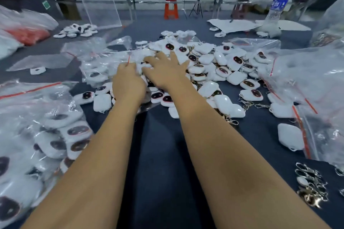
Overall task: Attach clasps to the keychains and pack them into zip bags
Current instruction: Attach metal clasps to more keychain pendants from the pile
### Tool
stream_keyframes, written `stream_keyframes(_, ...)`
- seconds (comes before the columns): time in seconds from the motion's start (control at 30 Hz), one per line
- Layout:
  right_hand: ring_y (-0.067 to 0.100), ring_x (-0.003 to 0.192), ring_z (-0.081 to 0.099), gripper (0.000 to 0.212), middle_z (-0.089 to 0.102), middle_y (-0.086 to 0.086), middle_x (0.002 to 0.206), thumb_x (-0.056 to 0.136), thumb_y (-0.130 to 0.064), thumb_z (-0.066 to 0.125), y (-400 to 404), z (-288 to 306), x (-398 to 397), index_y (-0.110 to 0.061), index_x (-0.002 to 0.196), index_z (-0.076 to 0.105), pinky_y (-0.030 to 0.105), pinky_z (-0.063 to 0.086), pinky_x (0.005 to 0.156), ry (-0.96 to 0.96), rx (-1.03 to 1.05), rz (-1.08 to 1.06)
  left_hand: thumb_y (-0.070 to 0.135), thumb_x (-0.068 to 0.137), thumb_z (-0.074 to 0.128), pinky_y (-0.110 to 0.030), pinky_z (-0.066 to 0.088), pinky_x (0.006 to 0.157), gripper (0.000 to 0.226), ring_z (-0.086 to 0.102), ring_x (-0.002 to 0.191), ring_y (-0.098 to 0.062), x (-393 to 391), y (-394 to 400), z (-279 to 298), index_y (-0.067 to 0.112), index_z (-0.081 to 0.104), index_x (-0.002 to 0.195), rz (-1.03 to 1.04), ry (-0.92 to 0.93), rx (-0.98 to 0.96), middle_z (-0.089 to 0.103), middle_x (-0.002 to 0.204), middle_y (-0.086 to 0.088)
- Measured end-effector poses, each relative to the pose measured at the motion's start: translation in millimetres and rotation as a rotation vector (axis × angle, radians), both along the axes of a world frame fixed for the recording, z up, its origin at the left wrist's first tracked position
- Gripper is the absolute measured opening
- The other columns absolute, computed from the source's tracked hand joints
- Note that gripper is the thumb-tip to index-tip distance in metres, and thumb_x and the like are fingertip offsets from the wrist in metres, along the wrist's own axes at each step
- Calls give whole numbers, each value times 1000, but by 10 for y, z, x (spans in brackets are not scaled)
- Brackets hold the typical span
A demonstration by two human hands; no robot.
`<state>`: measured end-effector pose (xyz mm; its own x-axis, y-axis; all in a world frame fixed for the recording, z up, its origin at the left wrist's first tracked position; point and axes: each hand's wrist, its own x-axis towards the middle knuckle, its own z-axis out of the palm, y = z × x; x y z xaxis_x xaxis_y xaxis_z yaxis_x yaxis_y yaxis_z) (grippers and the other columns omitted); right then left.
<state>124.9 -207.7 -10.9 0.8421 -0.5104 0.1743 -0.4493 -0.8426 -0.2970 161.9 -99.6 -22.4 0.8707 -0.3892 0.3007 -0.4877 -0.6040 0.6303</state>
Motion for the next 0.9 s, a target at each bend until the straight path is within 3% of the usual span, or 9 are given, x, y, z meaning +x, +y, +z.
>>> stream_keyframes(0.1, 31, 139, 25, 38, 44, -6, 141, 94, -47, 35, 12, -25, -161, -40, 124, 58, 68, 9, 109, -110, 15, 1, -3, 83, 43, -32, 32, 63, 20, 56, 102, -39, -96, -21, 0, 8, 60, 88, -1, -50, 7, 59, 111, -16)
stream_keyframes(0.2, 27, 141, 23, 36, 46, -6, 141, 95, -46, 36, 11, -54, -385, -39, 119, 62, 62, 15, 112, -87, -17, -3, 2, 87, 43, -34, 39, 76, 39, 57, 111, -36, -282, -29, -10, 11, 66, 117, -36, -57, 45, 63, 122, -14)
stream_keyframes(0.3, 26, 142, 23, 38, 47, -3, 140, 96, -44, 35, 50, -74, -647, -36, 122, 62, 59, 17, 112, -63, -69, -14, 5, 88, 41, -30, 32, 75, 42, 57, 112, -31, -539, 34, -32, 16, 67, 118, -51, -54, 13, 64, 124, -10)
stream_keyframes(0.43, 27, 136, 31, 37, 52, 0, 133, 96, -37, 37, 93, -76, -1035, -30, 120, 64, 48, 30, 110, -92, -46, -16, 5, 84, 41, -33, 47, 79, 45, 61, 104, -25, -795, 130, -53, 21, 70, 115, -132, 150, -106, 69, 117, -2)
stream_keyframes(0.53, 29, 143, 24, 39, 50, -4, 141, 97, -36, 34, 134, -40, -1274, -36, 119, 66, 61, 13, 115, -3, -40, -98, 3, 86, 43, -27, 53, 70, 42, 68, 87, -16, -924, 231, -21, 22, 72, 109, -184, 458, -463, 73, 104, -2)
stream_keyframes(0.63, 33, 149, 10, 41, 30, -5, 158, 100, -39, 30, 356, -47, -1411, -42, 130, 58, 72, -11, 107, 24, -161, -199, 11, 89, 59, -16, 51, 59, 18, 57, 54, -1, -956, 390, 86, 14, 74, 99, -79, 597, -796, 65, 67, 12)
stream_keyframes(0.73, 29, 136, 34, 37, 48, 2, 141, 99, -33, 37, 749, -64, -1477, -27, 127, 60, 59, 15, 111, -146, -350, -126, 9, 88, 62, -25, 52, 64, 16, 54, 60, -4, -913, 549, 177, 15, 73, 98, -79, 646, -913, 72, 99, -6)
stream_keyframes(0.8, 29, 115, 51, 33, 60, 5, 118, 95, -32, 40, 1040, -78, -1471, -19, 112, 65, 41, 33, 90, -190, -373, 60, -2, 89, 51, -23, 53, 73, 33, 64, 78, -7, -870, 642, 210, 14, 73, 108, -58, 508, -916, 71, 112, -6)
stream_keyframes(0.9, 26, 128, 43, 40, 51, 0, 137, 93, -48, 42, 1331, -223, -1450, -30, 124, 59, 49, 29, 101, -53, -277, 215, -4, 87, 48, -22, 52, 93, 39, 66, 106, -13, -902, 762, 265, 16, 73, 108, 99, 222, -892, 72, 107, 3)
